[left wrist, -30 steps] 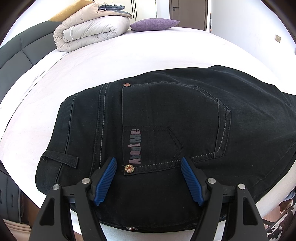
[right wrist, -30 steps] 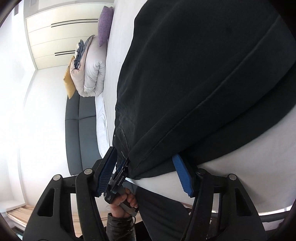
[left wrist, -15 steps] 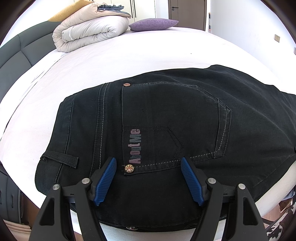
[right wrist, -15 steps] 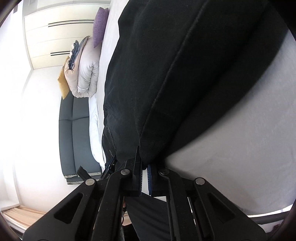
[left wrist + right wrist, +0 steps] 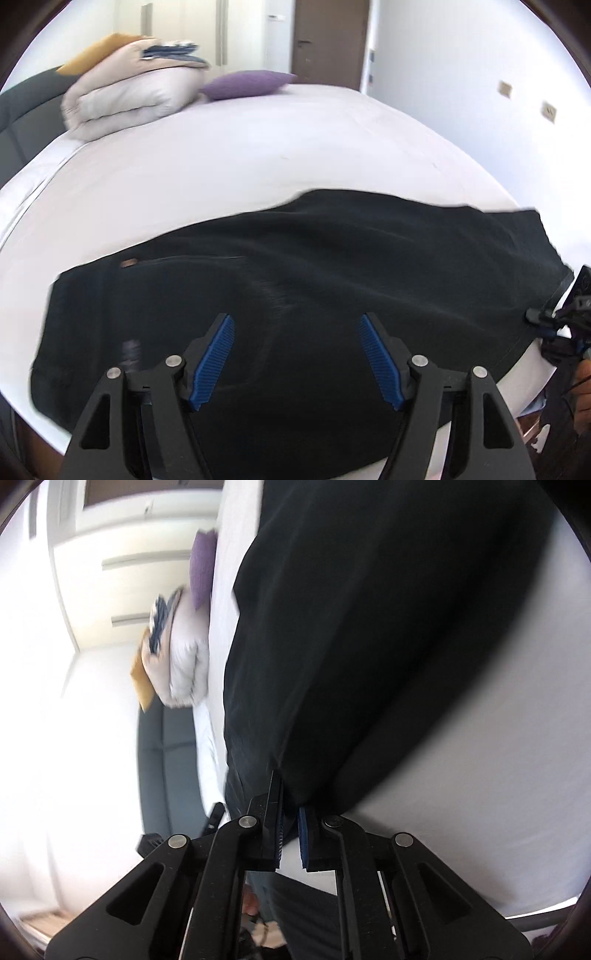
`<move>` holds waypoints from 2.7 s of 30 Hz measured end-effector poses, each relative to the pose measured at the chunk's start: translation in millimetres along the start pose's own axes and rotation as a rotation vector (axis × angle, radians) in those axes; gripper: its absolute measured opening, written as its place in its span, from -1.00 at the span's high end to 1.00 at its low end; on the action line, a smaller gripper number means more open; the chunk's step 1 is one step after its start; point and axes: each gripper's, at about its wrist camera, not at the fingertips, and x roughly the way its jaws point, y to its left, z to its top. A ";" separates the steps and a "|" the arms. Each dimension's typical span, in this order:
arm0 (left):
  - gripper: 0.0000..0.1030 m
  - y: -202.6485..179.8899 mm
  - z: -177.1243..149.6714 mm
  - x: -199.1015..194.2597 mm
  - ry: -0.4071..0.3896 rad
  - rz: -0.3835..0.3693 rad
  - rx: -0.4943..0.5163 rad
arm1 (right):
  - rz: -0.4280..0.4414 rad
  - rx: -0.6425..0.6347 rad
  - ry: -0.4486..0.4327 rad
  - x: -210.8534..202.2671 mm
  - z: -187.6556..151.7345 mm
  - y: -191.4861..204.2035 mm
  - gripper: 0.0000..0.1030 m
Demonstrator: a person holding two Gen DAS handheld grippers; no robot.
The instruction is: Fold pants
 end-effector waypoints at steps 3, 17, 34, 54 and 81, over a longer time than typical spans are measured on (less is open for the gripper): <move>-0.41 -27.3 -3.5 30.4 0.070 -0.036 0.034 | 0.040 0.063 -0.049 -16.2 7.1 -15.9 0.96; -0.42 -39.2 -16.0 43.3 0.055 -0.020 0.056 | 0.028 0.024 -0.098 -31.2 19.2 -15.0 0.93; -0.43 -32.6 -24.7 36.9 0.038 -0.032 0.047 | 0.062 0.100 -0.250 -98.2 34.1 -40.5 0.92; -0.17 -53.2 24.1 69.5 0.078 -0.069 0.052 | -0.160 -0.292 0.083 76.5 65.1 67.6 1.00; 0.50 -22.4 62.6 89.7 0.091 -0.122 -0.039 | -0.196 -0.248 0.039 139.5 118.1 105.3 1.00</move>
